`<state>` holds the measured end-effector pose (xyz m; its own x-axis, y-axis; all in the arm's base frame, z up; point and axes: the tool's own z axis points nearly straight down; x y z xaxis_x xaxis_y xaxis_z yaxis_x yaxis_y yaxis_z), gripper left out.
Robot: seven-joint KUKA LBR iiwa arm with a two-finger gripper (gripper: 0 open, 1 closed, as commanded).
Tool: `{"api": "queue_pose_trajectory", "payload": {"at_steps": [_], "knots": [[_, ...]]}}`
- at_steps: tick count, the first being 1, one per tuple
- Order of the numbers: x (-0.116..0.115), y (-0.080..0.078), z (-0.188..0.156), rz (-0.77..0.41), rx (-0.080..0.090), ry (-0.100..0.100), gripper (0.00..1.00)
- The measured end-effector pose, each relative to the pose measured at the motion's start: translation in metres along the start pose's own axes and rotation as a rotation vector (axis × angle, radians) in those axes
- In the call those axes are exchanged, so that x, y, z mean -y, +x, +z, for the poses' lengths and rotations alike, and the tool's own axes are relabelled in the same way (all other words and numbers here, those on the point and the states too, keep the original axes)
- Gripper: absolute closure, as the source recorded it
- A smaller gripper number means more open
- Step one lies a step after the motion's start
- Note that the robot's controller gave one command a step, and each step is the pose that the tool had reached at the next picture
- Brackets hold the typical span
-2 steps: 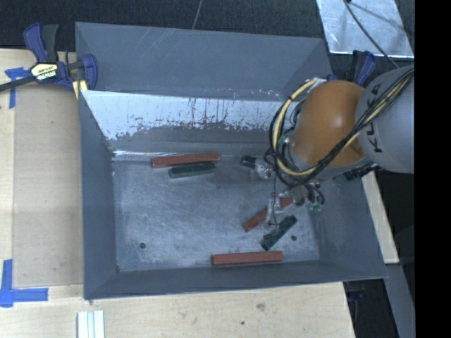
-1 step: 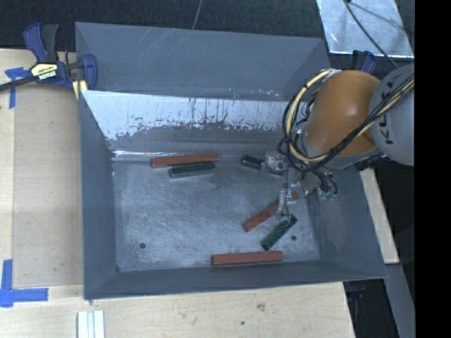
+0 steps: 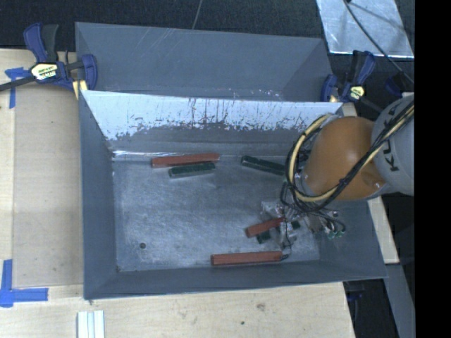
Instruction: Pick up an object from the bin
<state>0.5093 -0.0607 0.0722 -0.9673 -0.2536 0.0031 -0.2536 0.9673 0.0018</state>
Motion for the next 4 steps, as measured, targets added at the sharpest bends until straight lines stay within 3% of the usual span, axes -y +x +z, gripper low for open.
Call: {"api": "queue_pose_trajectory", "payload": {"at_steps": [1, 2, 3, 4], "knots": [[0.000, 0.000, 0.000, 0.000, 0.000, 0.000, 1.00], [0.006, -0.041, -0.086, 0.001, 0.006, 0.003, 1.00], [0.006, -0.041, -0.086, 0.001, 0.006, 0.003, 1.00], [0.020, 0.010, -0.012, 0.133, 0.004, 0.002, 0.00]]}}
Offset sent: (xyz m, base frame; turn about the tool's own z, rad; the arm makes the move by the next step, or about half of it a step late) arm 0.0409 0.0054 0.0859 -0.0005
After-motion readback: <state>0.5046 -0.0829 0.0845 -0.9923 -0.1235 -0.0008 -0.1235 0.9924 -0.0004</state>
